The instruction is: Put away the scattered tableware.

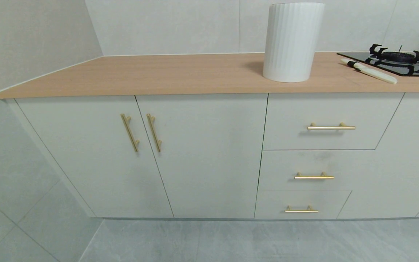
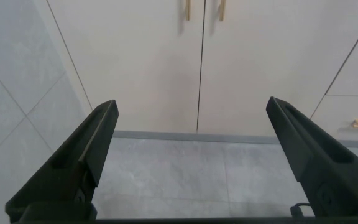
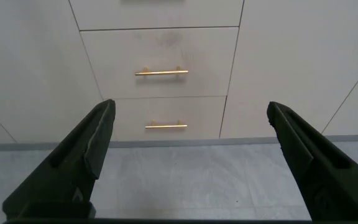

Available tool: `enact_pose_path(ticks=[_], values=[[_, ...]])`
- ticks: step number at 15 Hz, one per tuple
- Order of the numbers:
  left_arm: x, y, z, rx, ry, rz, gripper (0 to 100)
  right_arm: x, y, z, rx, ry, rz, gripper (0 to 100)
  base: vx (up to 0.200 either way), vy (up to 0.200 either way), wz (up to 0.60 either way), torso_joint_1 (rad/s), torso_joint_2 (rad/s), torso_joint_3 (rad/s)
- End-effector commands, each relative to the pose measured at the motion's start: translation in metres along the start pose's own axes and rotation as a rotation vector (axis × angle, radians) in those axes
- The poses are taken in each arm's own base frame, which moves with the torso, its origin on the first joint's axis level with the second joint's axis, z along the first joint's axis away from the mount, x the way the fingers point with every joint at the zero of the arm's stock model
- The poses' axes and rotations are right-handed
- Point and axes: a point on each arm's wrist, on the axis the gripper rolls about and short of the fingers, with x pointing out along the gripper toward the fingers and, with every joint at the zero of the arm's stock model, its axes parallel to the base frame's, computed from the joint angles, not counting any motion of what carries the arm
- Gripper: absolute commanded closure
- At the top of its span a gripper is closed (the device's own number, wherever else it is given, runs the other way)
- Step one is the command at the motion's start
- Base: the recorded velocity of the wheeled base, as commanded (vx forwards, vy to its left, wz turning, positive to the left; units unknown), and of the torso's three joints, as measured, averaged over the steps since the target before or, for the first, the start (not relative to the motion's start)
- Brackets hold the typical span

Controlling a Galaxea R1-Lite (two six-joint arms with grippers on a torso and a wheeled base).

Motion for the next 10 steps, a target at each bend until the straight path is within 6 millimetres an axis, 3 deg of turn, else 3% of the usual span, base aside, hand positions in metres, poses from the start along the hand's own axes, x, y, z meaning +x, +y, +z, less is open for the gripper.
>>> enact_pose_path(ticks=[1,8,10], values=[[0.0001,0.0,0.0,0.001,0.001,0.001,0,0.0001,0.0,-0.0002,0.0,0.004,0.0,0,0.0,0.0,0.0,0.0,0.0,0.0],[0.0001,0.0,0.0,0.008,0.001,0.001,0,0.0001,0.0,-0.0002,0.0,0.004,0.0,0,0.0,0.0,0.0,0.0,0.0,0.0],[0.0001,0.0,0.0,0.007,0.001,0.0,0,0.0001,0.0,-0.0002,0.0,0.004,0.0,0,0.2,0.0,0.0,0.0,0.0,-0.002]])
